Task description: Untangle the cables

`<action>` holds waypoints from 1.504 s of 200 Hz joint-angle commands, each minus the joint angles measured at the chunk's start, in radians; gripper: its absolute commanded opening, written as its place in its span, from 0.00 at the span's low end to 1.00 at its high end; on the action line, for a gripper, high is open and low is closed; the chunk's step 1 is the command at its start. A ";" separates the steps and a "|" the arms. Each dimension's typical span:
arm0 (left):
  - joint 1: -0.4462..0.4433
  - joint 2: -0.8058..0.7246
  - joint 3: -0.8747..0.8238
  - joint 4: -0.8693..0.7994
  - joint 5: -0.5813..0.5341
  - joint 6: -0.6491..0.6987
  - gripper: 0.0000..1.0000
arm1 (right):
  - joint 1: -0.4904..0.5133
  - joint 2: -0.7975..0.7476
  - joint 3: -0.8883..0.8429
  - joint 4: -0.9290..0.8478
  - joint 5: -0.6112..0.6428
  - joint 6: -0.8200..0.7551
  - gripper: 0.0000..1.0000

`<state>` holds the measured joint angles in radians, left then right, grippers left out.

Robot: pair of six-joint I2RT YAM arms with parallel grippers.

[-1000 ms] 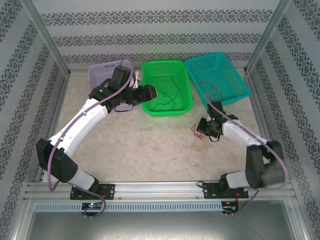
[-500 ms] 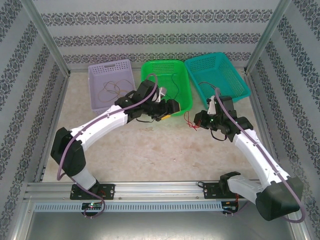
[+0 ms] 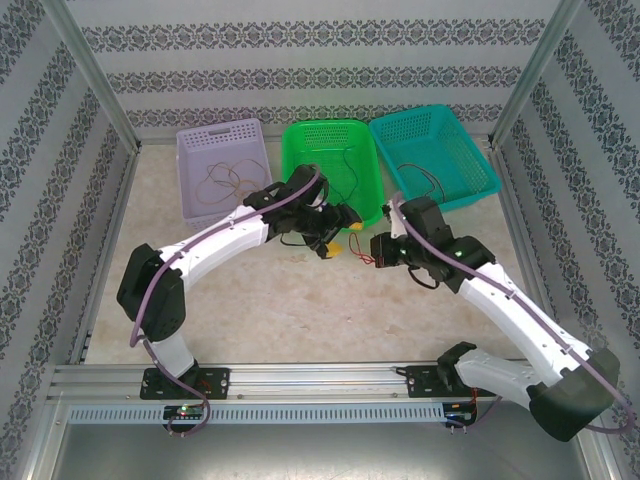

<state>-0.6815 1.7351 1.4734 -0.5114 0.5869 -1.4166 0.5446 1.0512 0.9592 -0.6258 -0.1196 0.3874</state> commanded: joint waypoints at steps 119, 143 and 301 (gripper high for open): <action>-0.013 -0.008 0.043 -0.078 -0.006 -0.213 0.62 | 0.313 -0.052 -0.070 0.196 0.522 -0.409 0.00; -0.013 -0.008 0.025 -0.053 0.002 -0.225 0.48 | 0.350 -0.036 -0.064 0.196 0.559 -0.438 0.00; -0.007 -0.096 0.112 -0.060 -0.214 0.203 0.00 | 0.010 -0.035 -0.102 0.083 -0.172 0.060 0.00</action>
<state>-0.6815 1.7103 1.5509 -0.6064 0.4339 -1.3613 0.6594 1.0084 0.8936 -0.4763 0.0124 0.2440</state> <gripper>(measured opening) 0.057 0.057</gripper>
